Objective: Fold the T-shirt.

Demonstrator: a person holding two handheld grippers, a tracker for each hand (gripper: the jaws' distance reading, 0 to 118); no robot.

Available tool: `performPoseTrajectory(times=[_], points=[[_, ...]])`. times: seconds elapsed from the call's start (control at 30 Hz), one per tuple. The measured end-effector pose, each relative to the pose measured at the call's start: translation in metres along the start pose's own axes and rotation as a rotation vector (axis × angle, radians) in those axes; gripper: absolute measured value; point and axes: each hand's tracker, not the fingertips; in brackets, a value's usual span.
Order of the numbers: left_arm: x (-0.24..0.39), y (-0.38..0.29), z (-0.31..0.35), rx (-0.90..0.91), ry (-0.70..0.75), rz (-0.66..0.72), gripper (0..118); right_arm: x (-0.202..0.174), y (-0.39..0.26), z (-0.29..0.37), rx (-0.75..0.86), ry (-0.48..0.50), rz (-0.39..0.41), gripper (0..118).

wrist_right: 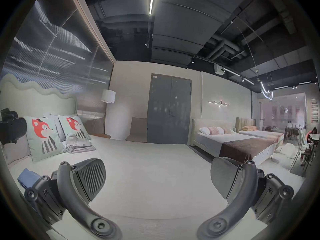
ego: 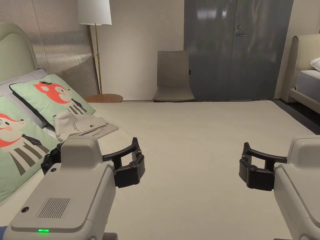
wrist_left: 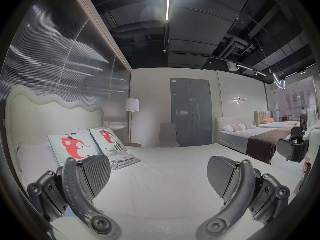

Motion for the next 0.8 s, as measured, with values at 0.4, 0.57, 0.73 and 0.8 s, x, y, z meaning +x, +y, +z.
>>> performPoseTrajectory(times=[0.4, 0.57, 0.73, 0.8], points=[[0.0007, -0.0053, -0.0001, -0.012, 0.01, -0.006, 111, 0.0028, 0.0038, 0.0024, 0.007, 0.0, -0.031, 118], [0.0019, -0.0051, 0.0006, -0.011, 0.004, -0.015, 111, 0.0028, 0.0046, 0.0041, 0.015, -0.001, -0.03, 118], [0.0022, -0.0052, 0.001, -0.012, -0.001, -0.012, 111, 0.0021, 0.0046, 0.0052, 0.016, -0.001, -0.019, 118], [0.0024, -0.0055, 0.0013, -0.012, -0.001, -0.012, 111, 0.0022, 0.0039, 0.0048, 0.007, 0.011, -0.026, 118]])
